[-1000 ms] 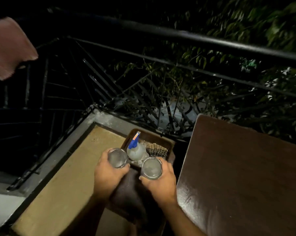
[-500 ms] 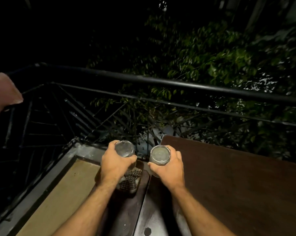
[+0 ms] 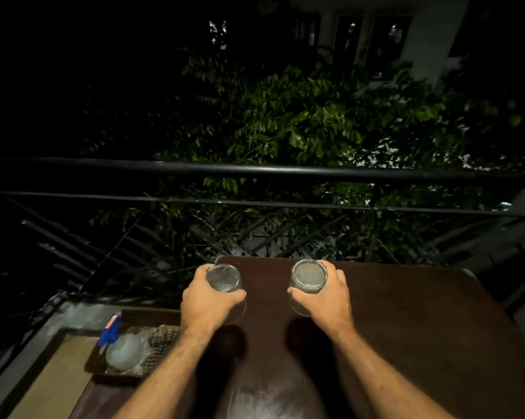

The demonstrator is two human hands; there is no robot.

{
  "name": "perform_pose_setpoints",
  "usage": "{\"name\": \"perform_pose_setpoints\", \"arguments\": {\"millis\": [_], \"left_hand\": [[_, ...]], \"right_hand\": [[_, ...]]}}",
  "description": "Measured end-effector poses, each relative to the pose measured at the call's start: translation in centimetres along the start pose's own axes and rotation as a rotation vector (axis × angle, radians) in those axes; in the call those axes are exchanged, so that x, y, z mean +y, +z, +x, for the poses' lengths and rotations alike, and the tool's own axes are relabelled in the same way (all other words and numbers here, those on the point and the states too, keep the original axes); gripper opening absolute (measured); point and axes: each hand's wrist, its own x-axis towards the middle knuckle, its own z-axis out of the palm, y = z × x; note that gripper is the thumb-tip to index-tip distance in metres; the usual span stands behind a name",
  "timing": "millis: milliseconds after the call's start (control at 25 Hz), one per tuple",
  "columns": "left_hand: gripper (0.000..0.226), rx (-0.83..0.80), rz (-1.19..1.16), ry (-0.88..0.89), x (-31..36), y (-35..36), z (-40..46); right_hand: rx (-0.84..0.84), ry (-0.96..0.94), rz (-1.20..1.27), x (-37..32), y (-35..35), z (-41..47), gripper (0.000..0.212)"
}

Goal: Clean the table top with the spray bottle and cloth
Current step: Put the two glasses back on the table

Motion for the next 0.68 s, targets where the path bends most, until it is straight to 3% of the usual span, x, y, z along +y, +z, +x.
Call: {"name": "perform_pose_setpoints", "arguments": {"millis": [360, 680], "left_hand": [[0.084, -0.096, 0.023, -0.007, 2.6, 9.0, -3.0], [0.082, -0.148, 0.049, -0.021, 2.4, 15.1, -4.1]], "right_hand": [[0.106, 0.108, -0.039, 8.8, -8.5, 2.8, 0.080], [0.124, 0.203, -0.058, 15.9, -11.1, 3.0, 0.074]]}}
